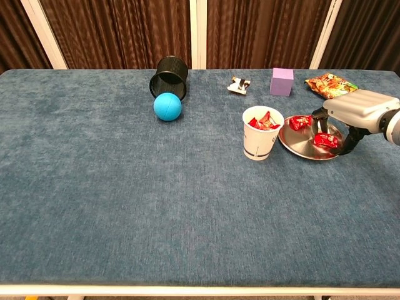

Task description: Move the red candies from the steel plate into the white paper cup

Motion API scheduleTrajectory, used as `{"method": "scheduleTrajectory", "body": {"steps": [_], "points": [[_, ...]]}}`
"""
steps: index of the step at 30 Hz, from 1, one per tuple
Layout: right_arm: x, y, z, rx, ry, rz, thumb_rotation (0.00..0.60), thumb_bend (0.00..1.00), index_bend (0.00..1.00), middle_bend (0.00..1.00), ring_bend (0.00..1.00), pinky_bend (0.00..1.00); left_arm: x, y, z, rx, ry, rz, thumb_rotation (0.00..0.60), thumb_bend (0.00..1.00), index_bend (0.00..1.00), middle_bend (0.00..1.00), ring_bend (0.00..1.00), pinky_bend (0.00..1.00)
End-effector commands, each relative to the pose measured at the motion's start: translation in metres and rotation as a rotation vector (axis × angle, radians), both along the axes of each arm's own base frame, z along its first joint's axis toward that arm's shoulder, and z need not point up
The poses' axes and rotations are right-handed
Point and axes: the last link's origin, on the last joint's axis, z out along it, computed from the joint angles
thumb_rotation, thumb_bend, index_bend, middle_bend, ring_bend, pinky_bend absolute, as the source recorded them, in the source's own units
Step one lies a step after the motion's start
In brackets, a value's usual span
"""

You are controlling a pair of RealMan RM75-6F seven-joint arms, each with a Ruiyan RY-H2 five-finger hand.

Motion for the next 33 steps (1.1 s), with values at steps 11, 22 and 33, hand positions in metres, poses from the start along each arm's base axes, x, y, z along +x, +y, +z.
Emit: {"method": "scheduleTrajectory", "body": {"steps": [11,22,33], "points": [[0.0025,0.0002,-0.0036,-0.002,-0.017,0.019,0.6,0.25,0.49,0.47,0.21,0.25,-0.0005,0.0004,-0.0011,-0.003,-0.004,0.0,0.6,0.0,0.24,0.24,0.15,0.2],[-0.0017,-0.0003,-0.0028,-0.01,-0.01,0.011,0.6,0.26,0.5,0.47,0.21,0.25,-0.0013,-0.0001,-0.002,-0.009,-0.01,0.005,0.6,0.0,0.24,0.24,0.15,0.2],[-0.0048,0.0005,-0.0046,-0.023,-0.023,0.015,0.6,0.28,0.55,0.54,0.25,0.26,0.0002,0.0007,-0.0023,-0.015,-0.012,0.002,0.6,0.0,0.24,0.24,0.15,0.2]]}}
